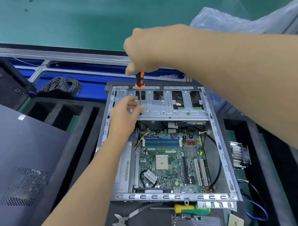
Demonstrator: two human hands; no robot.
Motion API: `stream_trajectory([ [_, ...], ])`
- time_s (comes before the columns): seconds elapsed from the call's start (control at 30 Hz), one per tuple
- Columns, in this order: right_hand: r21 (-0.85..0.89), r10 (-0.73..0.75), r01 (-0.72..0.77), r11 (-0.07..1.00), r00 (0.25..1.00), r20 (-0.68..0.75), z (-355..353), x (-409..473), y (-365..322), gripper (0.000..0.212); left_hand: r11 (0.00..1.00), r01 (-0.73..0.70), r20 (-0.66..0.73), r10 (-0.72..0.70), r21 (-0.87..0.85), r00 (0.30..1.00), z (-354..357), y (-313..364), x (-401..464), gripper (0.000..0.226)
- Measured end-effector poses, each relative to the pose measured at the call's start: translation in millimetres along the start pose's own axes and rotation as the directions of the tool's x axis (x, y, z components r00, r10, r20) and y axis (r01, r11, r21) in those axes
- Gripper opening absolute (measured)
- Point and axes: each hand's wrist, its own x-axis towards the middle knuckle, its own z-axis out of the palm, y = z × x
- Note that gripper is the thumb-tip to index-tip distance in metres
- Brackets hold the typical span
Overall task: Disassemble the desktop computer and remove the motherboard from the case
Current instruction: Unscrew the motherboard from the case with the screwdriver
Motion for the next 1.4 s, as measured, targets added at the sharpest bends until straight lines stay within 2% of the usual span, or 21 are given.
stream_trajectory([
  [0.07,0.014,-0.057,0.057,0.998,0.998,-0.022,2,3,1,0.028,0.996,-0.052,-0.055,0.048,-0.079,0.997,-7,8,-1,0.036],
  [0.13,0.025,-0.044,0.045,0.999,0.999,-0.006,6,6,2,0.029,0.978,-0.115,-0.108,0.097,-0.176,0.989,-13,21,0,0.044],
  [0.23,0.133,-0.063,0.061,0.989,0.998,0.011,9,9,9,0.029,0.951,-0.181,-0.105,0.159,-0.251,0.982,-20,38,6,0.048],
  [0.33,0.254,-0.095,0.090,0.963,0.995,0.006,10,9,14,0.026,0.944,-0.196,-0.057,0.188,-0.265,0.981,-22,49,13,0.039],
  [0.4,0.294,-0.098,0.097,0.951,0.995,-0.009,11,9,16,0.028,0.949,-0.188,-0.078,0.174,-0.253,0.982,-21,53,16,0.029],
  [0.5,0.323,-0.033,0.053,0.945,0.997,-0.066,17,11,20,0.049,0.956,-0.162,-0.122,0.136,-0.245,0.983,-20,55,19,0.020],
  [0.57,0.259,0.046,-0.019,0.966,0.994,-0.100,20,11,21,0.066,0.959,-0.136,-0.128,0.106,-0.248,0.986,-19,57,21,0.020],
  [0.6,0.210,0.061,-0.035,0.977,0.990,-0.123,21,11,19,0.067,0.961,-0.125,-0.126,0.096,-0.246,0.987,-19,57,22,0.022],
  [0.73,0.121,0.035,-0.017,0.993,0.988,-0.148,24,14,12,0.046,0.958,-0.148,-0.107,0.125,-0.245,0.986,-18,61,21,0.037],
  [0.8,0.110,0.015,-0.002,0.994,0.993,-0.116,24,16,12,0.035,0.963,-0.134,-0.111,0.111,-0.235,0.988,-18,59,22,0.035],
  [0.93,0.071,-0.045,0.048,0.996,0.998,-0.048,19,14,11,0.029,0.976,-0.152,-0.063,0.143,-0.157,0.988,-19,54,19,0.027],
  [1.1,0.055,-0.108,0.108,0.993,0.994,-0.005,10,12,11,0.024,0.965,-0.129,-0.110,0.106,-0.230,0.988,-19,60,18,0.016],
  [1.2,0.049,0.001,0.000,0.999,1.000,-0.022,8,12,11,0.038,0.964,-0.138,-0.136,0.109,-0.225,0.985,-19,64,18,0.027],
  [1.27,0.035,0.057,-0.054,0.998,0.995,-0.080,12,14,9,0.035,0.975,-0.110,-0.151,0.081,-0.193,0.985,-18,65,20,0.031],
  [1.33,0.032,0.030,-0.027,0.999,0.996,-0.085,16,16,7,0.035,0.983,-0.078,-0.172,0.049,-0.163,0.984,-17,63,22,0.028],
  [1.4,0.035,-0.029,0.031,0.999,0.998,-0.053,15,15,6,0.032,0.984,-0.111,-0.154,0.089,-0.140,0.984,-16,59,20,0.018],
])
